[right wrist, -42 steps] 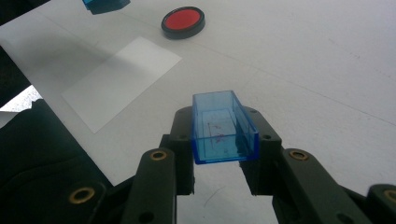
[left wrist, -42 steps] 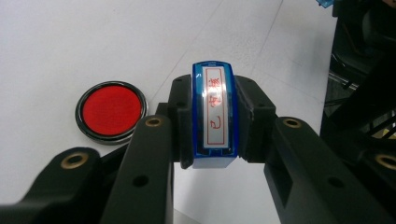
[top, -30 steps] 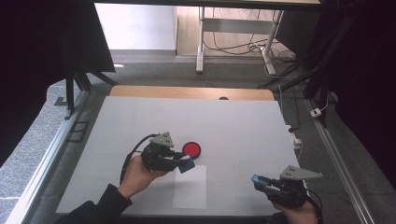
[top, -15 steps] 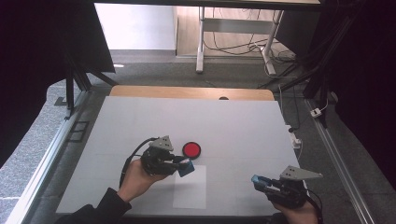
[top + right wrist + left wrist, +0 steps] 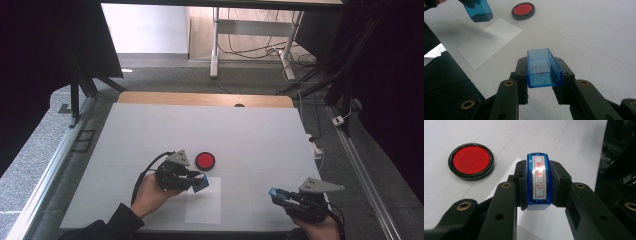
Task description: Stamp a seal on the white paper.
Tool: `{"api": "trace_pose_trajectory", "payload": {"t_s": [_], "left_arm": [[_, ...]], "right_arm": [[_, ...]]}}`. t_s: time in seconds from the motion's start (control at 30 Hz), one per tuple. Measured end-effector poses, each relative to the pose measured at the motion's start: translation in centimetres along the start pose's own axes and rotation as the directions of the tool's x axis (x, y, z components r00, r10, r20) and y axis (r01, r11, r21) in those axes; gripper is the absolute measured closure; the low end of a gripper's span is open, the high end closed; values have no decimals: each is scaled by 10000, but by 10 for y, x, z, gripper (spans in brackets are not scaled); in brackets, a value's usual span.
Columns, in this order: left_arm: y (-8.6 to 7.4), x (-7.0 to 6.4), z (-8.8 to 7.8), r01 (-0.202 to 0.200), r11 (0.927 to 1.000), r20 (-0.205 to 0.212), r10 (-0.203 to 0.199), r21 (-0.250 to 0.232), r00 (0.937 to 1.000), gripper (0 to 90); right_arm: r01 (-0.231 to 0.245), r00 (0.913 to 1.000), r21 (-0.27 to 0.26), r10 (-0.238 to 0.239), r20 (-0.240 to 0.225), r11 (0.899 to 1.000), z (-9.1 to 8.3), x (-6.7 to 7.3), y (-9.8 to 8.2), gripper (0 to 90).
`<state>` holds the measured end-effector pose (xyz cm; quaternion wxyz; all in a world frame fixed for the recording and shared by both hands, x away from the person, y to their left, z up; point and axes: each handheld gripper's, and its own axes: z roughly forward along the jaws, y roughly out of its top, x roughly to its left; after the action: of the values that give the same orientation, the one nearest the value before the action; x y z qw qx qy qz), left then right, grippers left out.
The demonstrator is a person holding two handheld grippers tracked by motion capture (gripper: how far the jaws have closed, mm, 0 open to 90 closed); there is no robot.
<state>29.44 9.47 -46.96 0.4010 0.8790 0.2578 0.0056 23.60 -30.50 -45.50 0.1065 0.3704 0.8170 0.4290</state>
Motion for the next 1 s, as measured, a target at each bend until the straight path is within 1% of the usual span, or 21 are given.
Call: {"api": "trace_pose_trajectory", "payload": {"t_s": [0.03, 0.07, 0.17, 0.33, 0.6, 0.67, 0.8, 0.83, 0.9, 0.97, 1.0], "left_arm": [[-1, 0, 2, 21, 10000, 10, -21, 9, 10000, 705], [-1, 0, 4, -71, 9999, 10, 71, 96, 10000, 705], [-3, 0, 10, -190, 9997, -26, 190, 183, 9998, 706], [-4, 0, 20, -264, 9990, -147, 269, 355, 9995, 707], [-2, -3, 36, -587, 9948, -292, 612, 827, 9977, 707], [-3, -4, 39, -631, 9936, -396, 670, 936, 9970, 707], [-2, -7, 41, -843, 9908, -542, 904, 1061, 9944, 707], [-2, -7, 41, -957, 9889, -558, 1025, 1137, 9932, 708], [-1, -9, 42, -1061, 9865, -620, 1145, 1243, 9915, 709], [-2, -12, 42, -1200, 9847, -755, 1301, 1260, 9886, 710], [-2, -14, 42, -1316, 9826, -857, 1434, 1310, 9859, 710]], "right_arm": [[-1, 10000, 2, 1, 3, 10000, 0, 0, 0, 685], [23, 10000, 44, -23, 55, 10000, 0, 0, 0, 684], [34, 10000, 32, -34, 16, 10000, 0, 0, 0, 685], [36, 10000, 7, -37, 25, 10000, 0, 0, 0, 684], [1, 10000, 25, -1, 69, 10000, 0, 0, 0, 685], [1, 10000, 24, -2, 69, 10000, 0, 0, 0, 685], [-18, 10000, 38, 18, 56, 10000, 0, 0, 0, 685], [-22, 10000, 44, 21, 53, 10000, 0, 0, 0, 685], [2, 10000, 30, -2, 44, 10000, 0, 0, 0, 685], [-10, 10000, 48, 10, 35, 10000, 1, 0, 0, 685], [-16, 10000, 48, 16, 32, 10000, 1, 0, 0, 685]]}}
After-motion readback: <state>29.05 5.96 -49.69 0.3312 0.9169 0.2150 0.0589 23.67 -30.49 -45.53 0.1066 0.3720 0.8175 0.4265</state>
